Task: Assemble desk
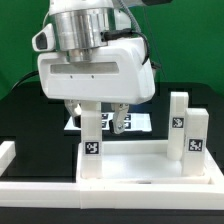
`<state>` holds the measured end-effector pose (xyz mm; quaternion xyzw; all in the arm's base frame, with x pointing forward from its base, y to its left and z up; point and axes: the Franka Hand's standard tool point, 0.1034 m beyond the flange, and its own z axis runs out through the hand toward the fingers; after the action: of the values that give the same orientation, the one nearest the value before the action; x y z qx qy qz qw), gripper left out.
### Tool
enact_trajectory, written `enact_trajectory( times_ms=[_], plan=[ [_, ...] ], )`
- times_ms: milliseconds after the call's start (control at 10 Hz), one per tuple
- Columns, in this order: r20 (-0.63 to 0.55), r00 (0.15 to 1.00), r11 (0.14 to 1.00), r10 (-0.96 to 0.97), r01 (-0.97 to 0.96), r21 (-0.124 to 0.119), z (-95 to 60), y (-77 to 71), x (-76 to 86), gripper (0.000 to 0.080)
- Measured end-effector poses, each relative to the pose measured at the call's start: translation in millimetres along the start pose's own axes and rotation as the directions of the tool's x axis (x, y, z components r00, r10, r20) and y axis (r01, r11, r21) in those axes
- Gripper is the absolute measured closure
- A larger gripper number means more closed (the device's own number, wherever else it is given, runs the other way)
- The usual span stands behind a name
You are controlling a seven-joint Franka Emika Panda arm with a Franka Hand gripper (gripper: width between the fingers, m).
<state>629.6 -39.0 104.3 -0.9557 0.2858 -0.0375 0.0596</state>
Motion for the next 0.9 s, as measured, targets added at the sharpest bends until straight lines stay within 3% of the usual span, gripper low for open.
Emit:
enact_trajectory(
  times_ms=[100,400,500,600,700,900],
  plan=[
    [0.006,0.971,0.97,-0.239,0.239,-0.034,0.9,-1.1,-1.9,0.015],
    [0.014,0.958,0.957,-0.287,0.288,-0.03,1.1,0.9,-0.3,0.0177],
    [0.013,0.961,0.96,-0.277,0.277,-0.031,1.1,1.2,-0.2,0.0356],
    [0.012,0.964,0.963,-0.267,0.267,-0.035,0.7,4.7,1.6,0.0356],
    [0.014,0.973,0.972,-0.231,0.232,-0.039,1.3,8.1,1.6,0.0508],
    [0.009,0.996,0.995,-0.091,0.091,-0.039,1.4,7.7,1.2,0.0508]
  ],
)
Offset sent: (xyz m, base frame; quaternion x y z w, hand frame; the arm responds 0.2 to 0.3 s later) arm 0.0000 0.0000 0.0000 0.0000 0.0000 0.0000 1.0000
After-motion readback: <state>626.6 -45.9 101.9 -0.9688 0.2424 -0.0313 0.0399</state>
